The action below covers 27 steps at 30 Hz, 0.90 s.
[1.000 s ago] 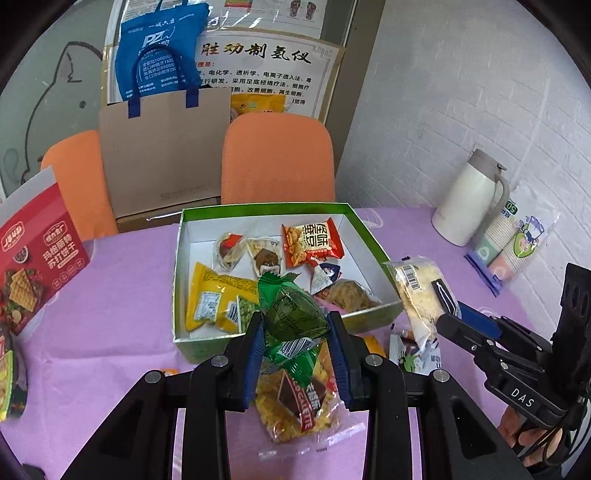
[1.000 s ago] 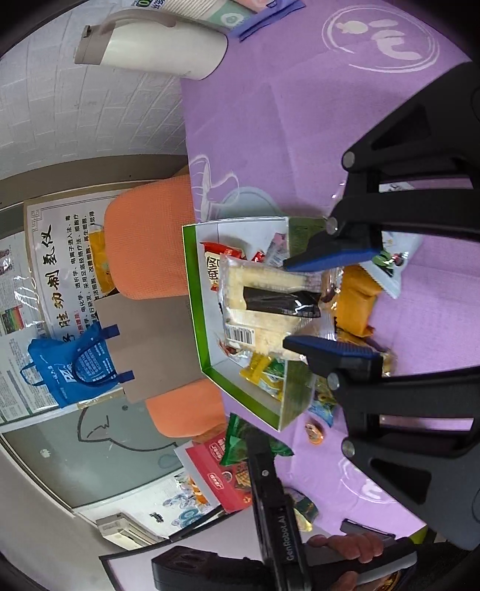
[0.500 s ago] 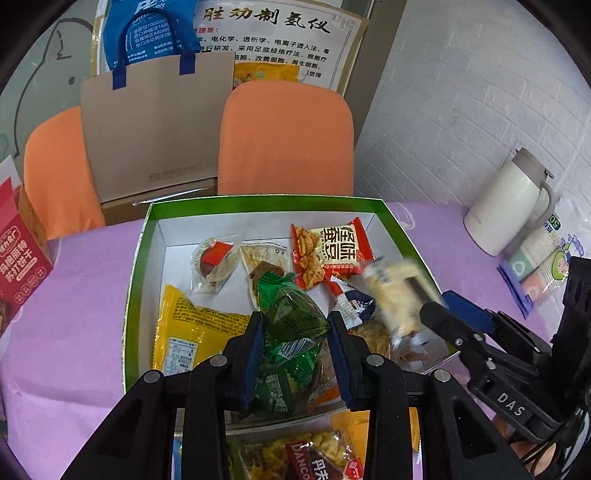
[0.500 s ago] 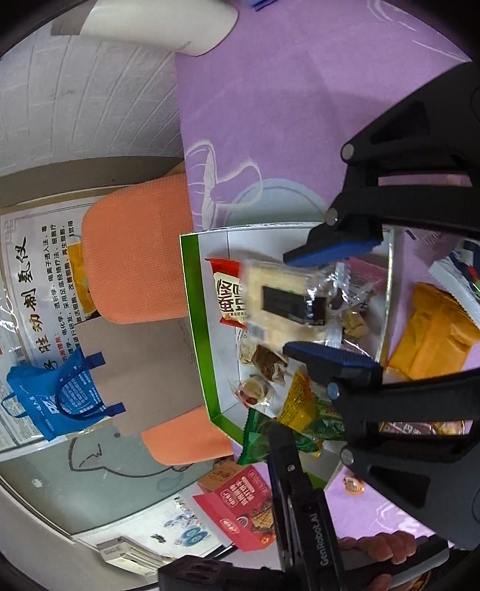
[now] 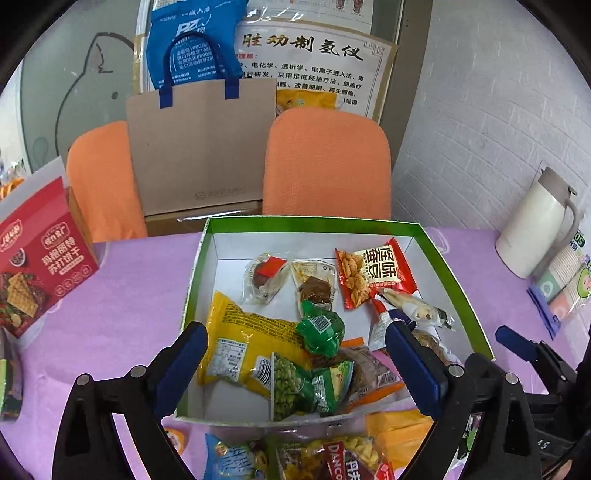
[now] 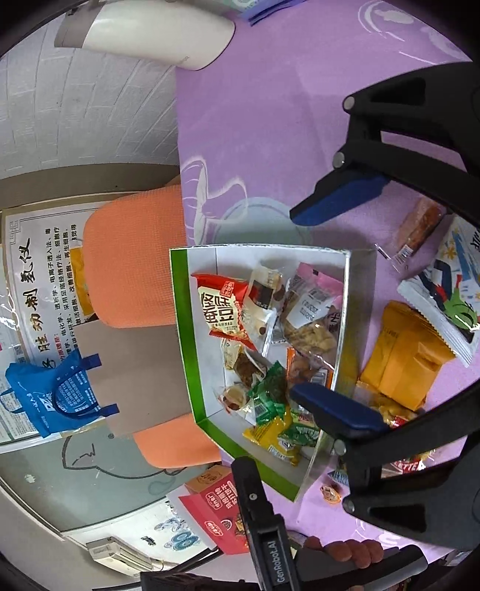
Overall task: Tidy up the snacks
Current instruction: 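Lift both tools out of the box toward the remaining snacks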
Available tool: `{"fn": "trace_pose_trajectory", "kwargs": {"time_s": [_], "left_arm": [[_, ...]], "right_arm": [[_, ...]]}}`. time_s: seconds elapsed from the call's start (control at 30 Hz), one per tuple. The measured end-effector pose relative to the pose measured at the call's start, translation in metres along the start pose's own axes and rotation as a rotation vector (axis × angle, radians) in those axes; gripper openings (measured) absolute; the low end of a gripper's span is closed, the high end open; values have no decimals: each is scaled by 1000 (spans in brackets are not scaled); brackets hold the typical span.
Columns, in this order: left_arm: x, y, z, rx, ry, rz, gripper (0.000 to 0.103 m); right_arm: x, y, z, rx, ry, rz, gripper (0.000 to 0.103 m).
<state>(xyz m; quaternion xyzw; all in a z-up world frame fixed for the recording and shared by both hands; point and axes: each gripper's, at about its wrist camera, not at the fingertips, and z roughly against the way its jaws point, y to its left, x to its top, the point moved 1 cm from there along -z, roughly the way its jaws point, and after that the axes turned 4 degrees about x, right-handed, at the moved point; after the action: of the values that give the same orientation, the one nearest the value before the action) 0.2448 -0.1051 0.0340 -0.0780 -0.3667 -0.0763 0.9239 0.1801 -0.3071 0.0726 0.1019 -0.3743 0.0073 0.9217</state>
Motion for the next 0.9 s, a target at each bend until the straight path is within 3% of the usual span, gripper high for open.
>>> {"fn": "trace_pose_trajectory", "kwargs": {"time_s": [0.27, 0.47, 0.7, 0.9], "left_arm": [[-9, -3, 47, -15, -60, -14, 99], [-36, 0, 100, -35, -78, -21, 99], [-103, 23, 153, -40, -73, -27, 99], [-168, 55, 154, -78, 2, 66, 99]], "right_arm": [[-1, 26, 52, 24, -66, 31, 90], [-20, 42, 98, 71, -98, 28, 91], [-69, 50, 131, 118, -109, -16, 96], [-113, 53, 119, 133, -2, -47, 96]]}}
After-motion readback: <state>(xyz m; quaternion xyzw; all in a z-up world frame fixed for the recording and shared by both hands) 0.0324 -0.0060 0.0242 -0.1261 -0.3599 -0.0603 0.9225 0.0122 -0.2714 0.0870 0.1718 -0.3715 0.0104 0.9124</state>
